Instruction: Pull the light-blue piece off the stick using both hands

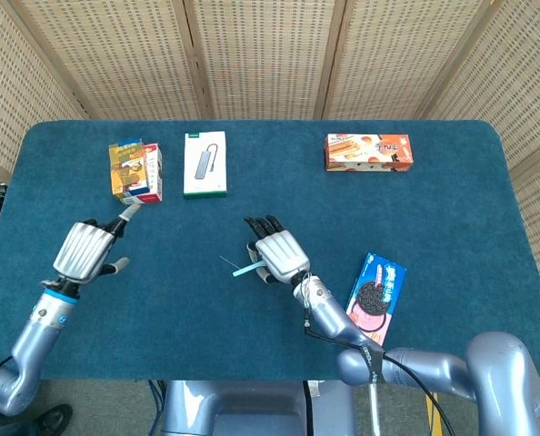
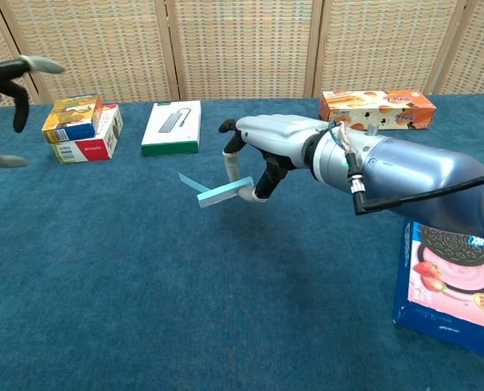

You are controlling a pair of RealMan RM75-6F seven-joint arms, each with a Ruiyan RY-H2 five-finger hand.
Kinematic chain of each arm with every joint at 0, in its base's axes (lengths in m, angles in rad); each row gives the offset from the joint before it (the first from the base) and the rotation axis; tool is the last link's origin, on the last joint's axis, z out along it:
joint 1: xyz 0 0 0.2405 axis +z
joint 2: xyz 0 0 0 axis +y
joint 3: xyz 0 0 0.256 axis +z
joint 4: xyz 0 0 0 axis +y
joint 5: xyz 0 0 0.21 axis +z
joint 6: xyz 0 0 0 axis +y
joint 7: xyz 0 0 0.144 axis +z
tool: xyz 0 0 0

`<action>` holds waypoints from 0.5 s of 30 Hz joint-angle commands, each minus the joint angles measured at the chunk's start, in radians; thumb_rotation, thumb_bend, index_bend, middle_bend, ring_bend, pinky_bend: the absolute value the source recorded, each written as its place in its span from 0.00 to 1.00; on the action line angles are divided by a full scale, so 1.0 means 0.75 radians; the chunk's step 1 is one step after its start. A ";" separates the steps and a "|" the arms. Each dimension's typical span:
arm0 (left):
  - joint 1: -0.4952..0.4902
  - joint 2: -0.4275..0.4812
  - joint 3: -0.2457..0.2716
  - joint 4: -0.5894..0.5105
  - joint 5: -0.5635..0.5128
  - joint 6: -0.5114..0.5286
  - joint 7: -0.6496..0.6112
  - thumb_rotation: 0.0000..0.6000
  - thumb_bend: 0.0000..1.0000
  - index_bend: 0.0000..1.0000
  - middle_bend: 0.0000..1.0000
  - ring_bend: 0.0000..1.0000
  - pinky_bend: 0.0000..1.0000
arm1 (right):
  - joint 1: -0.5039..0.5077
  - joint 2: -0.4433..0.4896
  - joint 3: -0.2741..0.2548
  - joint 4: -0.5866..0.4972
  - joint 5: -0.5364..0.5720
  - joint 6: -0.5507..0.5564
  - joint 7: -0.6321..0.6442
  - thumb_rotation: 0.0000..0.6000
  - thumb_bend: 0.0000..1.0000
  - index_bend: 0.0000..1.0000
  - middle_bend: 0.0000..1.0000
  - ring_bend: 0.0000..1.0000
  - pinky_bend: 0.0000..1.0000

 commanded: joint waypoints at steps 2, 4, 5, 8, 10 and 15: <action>-0.081 -0.047 -0.003 0.006 0.009 -0.093 0.071 1.00 0.00 0.23 0.79 0.96 1.00 | 0.008 0.001 -0.003 -0.016 0.012 0.016 -0.025 1.00 0.44 0.54 0.02 0.00 0.00; -0.114 -0.054 -0.002 -0.004 0.004 -0.137 0.093 1.00 0.00 0.27 0.81 0.97 1.00 | 0.013 -0.002 -0.004 -0.024 0.021 0.025 -0.040 1.00 0.44 0.54 0.02 0.00 0.00; -0.138 -0.060 -0.001 -0.008 0.001 -0.166 0.090 1.00 0.00 0.29 0.82 0.97 1.00 | 0.017 -0.003 -0.004 -0.030 0.028 0.029 -0.051 1.00 0.44 0.54 0.02 0.00 0.00; -0.187 -0.060 0.005 -0.034 -0.028 -0.261 0.029 1.00 0.00 0.31 0.82 0.98 1.00 | 0.025 -0.009 -0.006 -0.041 0.045 0.039 -0.074 1.00 0.44 0.54 0.02 0.00 0.00; -0.219 -0.049 0.008 -0.057 -0.040 -0.314 0.009 1.00 0.00 0.33 0.82 0.98 1.00 | 0.032 -0.014 -0.009 -0.047 0.056 0.046 -0.092 1.00 0.44 0.54 0.02 0.00 0.00; -0.282 -0.039 -0.010 -0.110 -0.082 -0.390 -0.018 1.00 0.03 0.34 0.83 0.98 1.00 | 0.046 -0.035 -0.017 -0.056 0.086 0.059 -0.129 1.00 0.44 0.54 0.02 0.00 0.00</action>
